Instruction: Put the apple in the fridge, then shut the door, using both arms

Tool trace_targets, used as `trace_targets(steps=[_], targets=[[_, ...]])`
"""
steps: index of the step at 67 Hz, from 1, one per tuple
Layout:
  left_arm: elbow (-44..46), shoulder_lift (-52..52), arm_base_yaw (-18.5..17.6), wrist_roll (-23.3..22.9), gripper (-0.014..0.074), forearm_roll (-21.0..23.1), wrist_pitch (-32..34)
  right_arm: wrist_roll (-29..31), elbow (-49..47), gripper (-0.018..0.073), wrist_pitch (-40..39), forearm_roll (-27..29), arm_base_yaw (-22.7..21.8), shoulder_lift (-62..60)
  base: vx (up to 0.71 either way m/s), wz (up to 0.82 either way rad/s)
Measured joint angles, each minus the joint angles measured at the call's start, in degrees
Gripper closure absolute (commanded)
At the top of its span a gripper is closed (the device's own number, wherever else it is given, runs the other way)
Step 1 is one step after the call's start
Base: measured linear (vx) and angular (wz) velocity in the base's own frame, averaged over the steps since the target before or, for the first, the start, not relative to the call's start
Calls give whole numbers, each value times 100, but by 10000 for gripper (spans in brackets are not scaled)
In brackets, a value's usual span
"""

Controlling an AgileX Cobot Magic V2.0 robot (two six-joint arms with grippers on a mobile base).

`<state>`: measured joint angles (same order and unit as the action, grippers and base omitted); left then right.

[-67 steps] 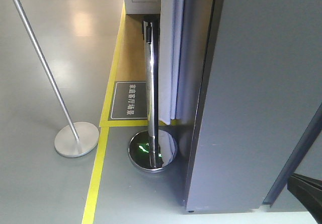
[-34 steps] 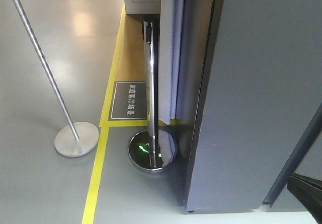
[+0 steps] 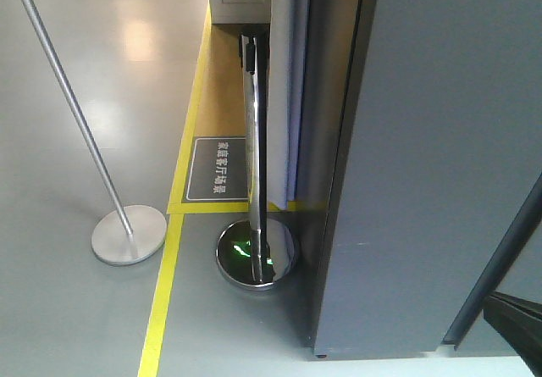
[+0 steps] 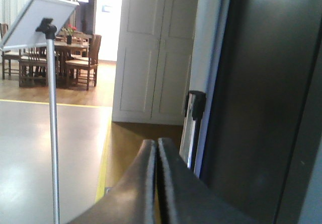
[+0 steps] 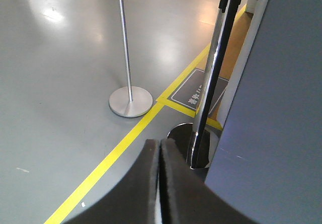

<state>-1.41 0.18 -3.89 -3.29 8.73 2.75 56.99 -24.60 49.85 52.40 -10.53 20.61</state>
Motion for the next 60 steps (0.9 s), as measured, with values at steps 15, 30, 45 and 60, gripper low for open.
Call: trace_targets(steps=[15,30,45,60], targets=[[0,-78,39,0,604,-15,-442,0,5,565,0,5,0,0,0,0],[0,-78,306,0,604,-15,-450,0,5,565,0,5,0,0,0,0],[0,-78,568,-4,604,-15,-450,0,5,565,0,5,0,0,0,0],[0,-78,587,-4,604,-10,-450,0,5,565,0,5,0,0,0,0]])
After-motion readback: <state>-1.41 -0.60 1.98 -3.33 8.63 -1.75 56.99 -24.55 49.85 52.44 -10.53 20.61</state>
